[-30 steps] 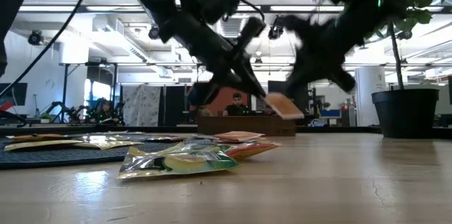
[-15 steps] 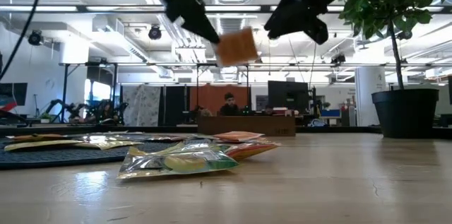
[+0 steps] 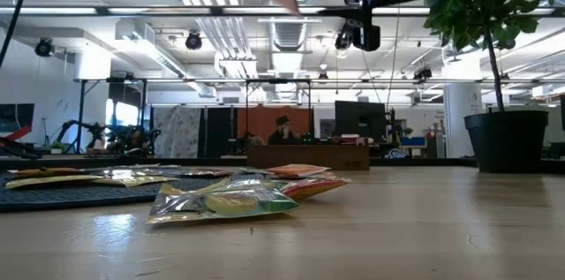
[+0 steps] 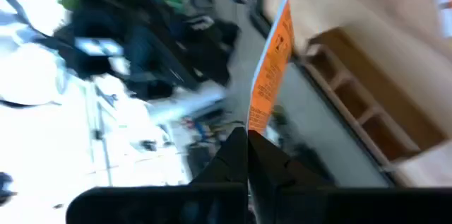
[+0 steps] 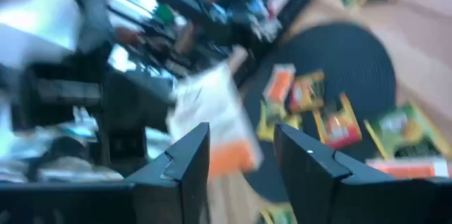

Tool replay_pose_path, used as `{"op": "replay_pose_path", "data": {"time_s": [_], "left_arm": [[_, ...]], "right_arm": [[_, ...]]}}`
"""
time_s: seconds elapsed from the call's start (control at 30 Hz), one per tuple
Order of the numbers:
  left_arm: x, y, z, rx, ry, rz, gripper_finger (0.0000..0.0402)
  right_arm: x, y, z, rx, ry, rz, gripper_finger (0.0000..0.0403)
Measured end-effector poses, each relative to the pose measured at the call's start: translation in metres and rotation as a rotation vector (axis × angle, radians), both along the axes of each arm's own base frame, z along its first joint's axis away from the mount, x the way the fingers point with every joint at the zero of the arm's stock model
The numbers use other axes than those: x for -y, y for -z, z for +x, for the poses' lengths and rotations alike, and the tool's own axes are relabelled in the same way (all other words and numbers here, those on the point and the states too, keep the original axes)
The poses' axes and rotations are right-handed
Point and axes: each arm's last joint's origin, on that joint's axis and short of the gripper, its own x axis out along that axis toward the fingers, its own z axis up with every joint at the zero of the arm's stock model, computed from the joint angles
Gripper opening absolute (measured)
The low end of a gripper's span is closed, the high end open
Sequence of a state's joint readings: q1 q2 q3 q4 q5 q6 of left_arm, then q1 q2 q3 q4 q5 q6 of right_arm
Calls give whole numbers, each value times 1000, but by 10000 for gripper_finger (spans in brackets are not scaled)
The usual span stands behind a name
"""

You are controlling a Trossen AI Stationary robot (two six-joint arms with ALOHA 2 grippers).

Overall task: Pick & Place Tea
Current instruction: Put the orange tea bag into the left section of the wooden organizer

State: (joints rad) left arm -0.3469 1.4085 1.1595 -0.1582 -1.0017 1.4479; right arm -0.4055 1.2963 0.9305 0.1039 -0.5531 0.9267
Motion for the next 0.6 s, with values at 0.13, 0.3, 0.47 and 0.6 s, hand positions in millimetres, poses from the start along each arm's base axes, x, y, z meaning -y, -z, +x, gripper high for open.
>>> {"op": "replay_pose_path", "data": {"time_s": [0.13, 0.3, 0.47, 0.6], "left_arm": [[4, -17, 0, 63, 7, 2, 0], [10, -34, 2, 190, 56, -31, 0], [14, -49, 2, 267, 81, -47, 0], [14, -55, 2, 277, 90, -45, 0]], "right_arm": [[17, -9, -3, 39, -17, 10, 166], [19, -23, 6, 93, -129, -54, 175], [21, -30, 21, 112, -237, -35, 180], [20, -42, 34, 141, -313, -30, 180]]}}
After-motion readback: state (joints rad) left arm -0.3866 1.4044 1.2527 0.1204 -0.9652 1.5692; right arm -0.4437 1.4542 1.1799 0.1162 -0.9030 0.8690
